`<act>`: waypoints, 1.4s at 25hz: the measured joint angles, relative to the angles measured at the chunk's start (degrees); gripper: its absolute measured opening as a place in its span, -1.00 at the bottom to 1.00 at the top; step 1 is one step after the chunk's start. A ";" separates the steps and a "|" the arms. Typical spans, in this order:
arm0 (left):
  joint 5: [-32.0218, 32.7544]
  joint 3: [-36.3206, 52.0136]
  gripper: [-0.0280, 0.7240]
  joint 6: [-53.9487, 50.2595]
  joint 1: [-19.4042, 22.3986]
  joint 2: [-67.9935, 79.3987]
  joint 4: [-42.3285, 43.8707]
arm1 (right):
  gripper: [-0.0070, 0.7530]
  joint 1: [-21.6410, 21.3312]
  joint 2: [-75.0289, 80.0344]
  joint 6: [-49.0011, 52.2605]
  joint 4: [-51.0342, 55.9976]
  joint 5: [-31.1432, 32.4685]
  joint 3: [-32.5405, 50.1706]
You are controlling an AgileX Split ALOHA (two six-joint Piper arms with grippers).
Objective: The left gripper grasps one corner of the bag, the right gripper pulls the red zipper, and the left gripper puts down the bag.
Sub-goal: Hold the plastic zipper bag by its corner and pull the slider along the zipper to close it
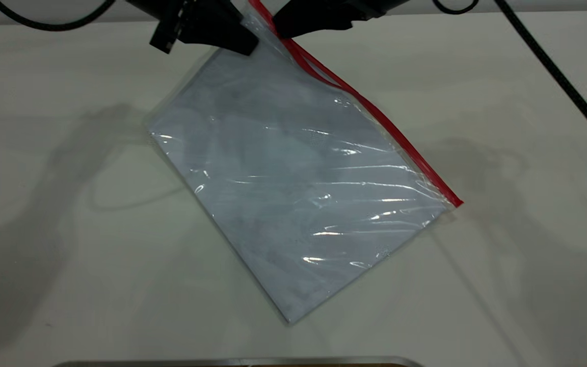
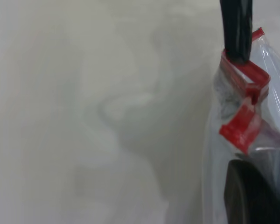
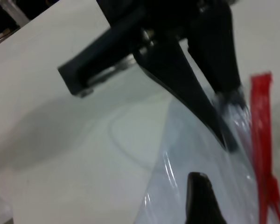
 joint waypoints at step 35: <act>-2.23 -0.04 -0.78 0.15 -1.98 0.02 -2.88 | -0.76 0.11 0.06 2.61 -1.27 -6.46 0.00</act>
